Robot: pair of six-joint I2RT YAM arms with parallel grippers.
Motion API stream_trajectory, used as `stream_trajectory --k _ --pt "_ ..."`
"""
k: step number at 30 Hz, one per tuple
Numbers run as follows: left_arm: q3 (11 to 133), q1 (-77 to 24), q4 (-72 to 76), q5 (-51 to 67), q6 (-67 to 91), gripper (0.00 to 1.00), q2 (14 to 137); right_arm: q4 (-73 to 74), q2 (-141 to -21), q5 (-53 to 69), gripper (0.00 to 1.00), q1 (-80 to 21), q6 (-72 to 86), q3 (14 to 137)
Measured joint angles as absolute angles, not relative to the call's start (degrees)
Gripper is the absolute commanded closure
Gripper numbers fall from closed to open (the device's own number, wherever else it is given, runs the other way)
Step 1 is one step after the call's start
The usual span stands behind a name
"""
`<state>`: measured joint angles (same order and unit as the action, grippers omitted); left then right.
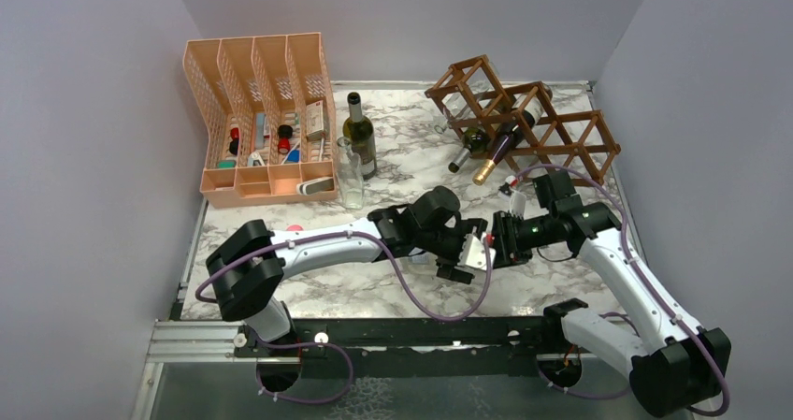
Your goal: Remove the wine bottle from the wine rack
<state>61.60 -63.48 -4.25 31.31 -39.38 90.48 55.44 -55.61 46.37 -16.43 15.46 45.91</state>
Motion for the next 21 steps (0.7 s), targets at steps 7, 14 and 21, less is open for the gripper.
stream_trajectory --k 7,14,21 --pt "60.6 -63.6 -0.4 33.5 -36.9 0.42 91.8 55.3 -54.4 45.9 0.99 -16.4 14.4 45.9" --pt "56.9 -63.5 9.7 32.9 -31.9 0.66 91.8 54.9 -53.8 45.0 0.91 -16.1 13.9 45.8" --pt "54.0 -63.5 15.8 29.4 -27.3 0.94 91.0 53.3 -53.3 45.0 0.54 -15.8 14.1 45.8"
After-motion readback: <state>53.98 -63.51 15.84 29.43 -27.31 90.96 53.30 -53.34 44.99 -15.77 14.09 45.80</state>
